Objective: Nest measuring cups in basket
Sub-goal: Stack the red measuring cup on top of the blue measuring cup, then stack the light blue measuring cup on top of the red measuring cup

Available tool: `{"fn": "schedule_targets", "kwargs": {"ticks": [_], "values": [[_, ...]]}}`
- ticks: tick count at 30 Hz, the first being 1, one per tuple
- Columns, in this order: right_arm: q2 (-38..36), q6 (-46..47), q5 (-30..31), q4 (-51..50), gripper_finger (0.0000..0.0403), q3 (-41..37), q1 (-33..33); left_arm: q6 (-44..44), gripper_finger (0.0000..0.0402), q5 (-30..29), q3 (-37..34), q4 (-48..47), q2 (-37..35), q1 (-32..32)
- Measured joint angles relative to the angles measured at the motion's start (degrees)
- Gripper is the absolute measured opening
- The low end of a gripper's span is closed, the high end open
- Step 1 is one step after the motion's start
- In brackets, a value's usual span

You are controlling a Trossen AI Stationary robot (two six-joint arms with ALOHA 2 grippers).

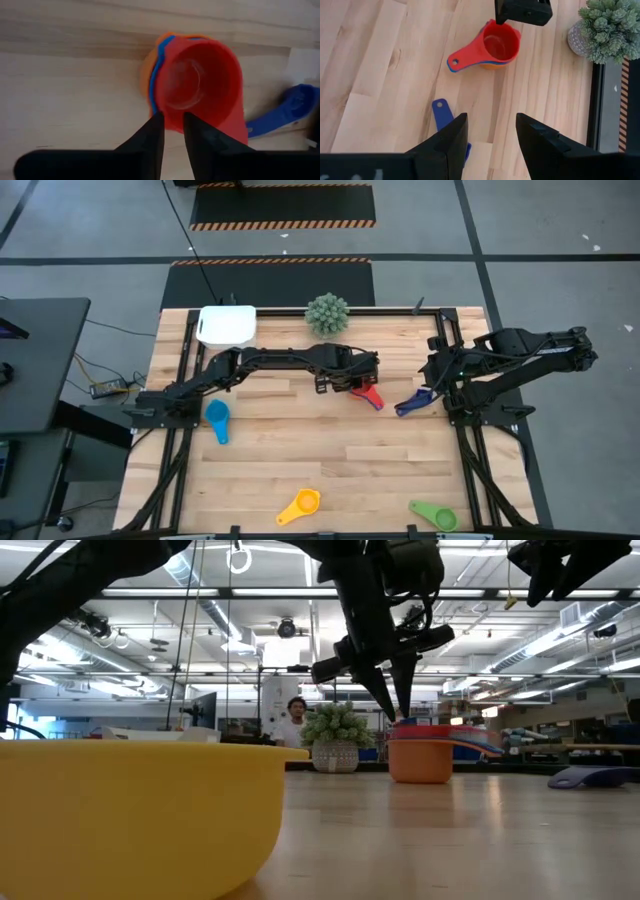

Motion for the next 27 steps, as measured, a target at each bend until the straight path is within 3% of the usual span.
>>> {"fn": "schedule_targets", "kwargs": {"ticks": [9,17,27], "values": [[0.0,0.4,0.0,-0.1,0.0174,0.0,0.0,6.2,0.0066,0.4,0.1,4.2,-1.0,0.1],[0.0,1.2,0.0,0.1,0.0174,0.0,0.0,14.9,0.0066,0.7,0.6,-5.4,-8.8,-0.8],[1.8,5.5,-2.8,2.9,0.0174,0.0,-0.1,13.8,0.0066,3.0,0.5,-26.5,-13.6,-8.8]]}}
